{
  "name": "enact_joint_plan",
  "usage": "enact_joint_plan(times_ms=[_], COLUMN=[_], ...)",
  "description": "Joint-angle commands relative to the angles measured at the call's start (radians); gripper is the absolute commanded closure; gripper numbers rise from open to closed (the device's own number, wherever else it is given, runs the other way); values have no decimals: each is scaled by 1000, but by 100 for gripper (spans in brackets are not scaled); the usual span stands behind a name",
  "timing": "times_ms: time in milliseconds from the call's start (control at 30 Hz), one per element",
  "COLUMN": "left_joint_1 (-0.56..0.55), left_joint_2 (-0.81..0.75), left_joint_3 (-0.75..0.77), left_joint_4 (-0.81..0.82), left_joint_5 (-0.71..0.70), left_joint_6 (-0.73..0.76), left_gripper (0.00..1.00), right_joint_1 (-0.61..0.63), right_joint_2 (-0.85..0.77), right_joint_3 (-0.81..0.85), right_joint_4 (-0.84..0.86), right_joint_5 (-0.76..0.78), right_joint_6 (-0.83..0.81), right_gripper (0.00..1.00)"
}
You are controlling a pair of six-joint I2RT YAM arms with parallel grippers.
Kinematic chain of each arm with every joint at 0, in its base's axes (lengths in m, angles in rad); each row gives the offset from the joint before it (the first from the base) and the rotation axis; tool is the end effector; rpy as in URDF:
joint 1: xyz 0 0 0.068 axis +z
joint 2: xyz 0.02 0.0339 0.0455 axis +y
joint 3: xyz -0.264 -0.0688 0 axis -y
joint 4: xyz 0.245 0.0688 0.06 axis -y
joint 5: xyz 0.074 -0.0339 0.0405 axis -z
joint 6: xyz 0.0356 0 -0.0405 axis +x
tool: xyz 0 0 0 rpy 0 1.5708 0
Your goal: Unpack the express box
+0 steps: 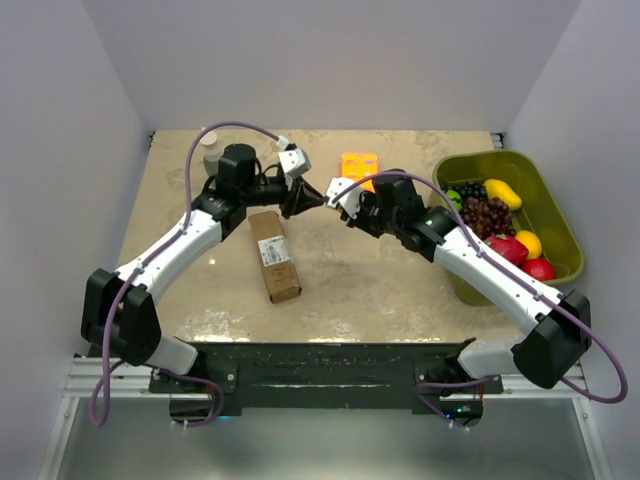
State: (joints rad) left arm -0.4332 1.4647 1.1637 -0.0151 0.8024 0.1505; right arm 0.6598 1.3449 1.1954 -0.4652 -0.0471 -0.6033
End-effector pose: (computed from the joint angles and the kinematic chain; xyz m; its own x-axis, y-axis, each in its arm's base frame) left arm 0.2957 -0.1650 0.3300 -0.1422 0.1806 -0.9732 0.9440 0.3205 -0.0785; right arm 0.2373 0.1862 0.3304 -0.0106 -0.7255 -0.6881 -0.7877 0.4299 -0.4411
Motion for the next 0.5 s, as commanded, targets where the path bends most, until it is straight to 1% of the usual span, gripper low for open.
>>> enact_joint_plan(times_ms=[0,33,100,133,300,333,467], left_joint_1=[-2,-2,-2,-2,-3,-2,-2], left_joint_2=[19,22,26,26,25,25,29], left_joint_3=[56,59,62,62,60,60,63], left_joint_4=[21,17,17,-14,-22,-23,-52], left_joint_5=[34,40,43,46,40,37,38], left_joint_6=[1,6,11,14,15,15,17], left_gripper=[81,86,89,92,96,100,100], right_joint_1=[-3,-3,-3,-3,-3,-3,-3], right_joint_2=[-29,-29,-30,-30,-30,-29,-27], right_joint_3=[23,23,21,20,17,16,13], right_joint_4=[3,7,5,5,8,8,22], right_joint_5=[-11,-11,-11,-13,-10,-11,10], right_joint_6=[7,10,13,16,17,19,23], right_gripper=[100,99,99,100,100,100,100])
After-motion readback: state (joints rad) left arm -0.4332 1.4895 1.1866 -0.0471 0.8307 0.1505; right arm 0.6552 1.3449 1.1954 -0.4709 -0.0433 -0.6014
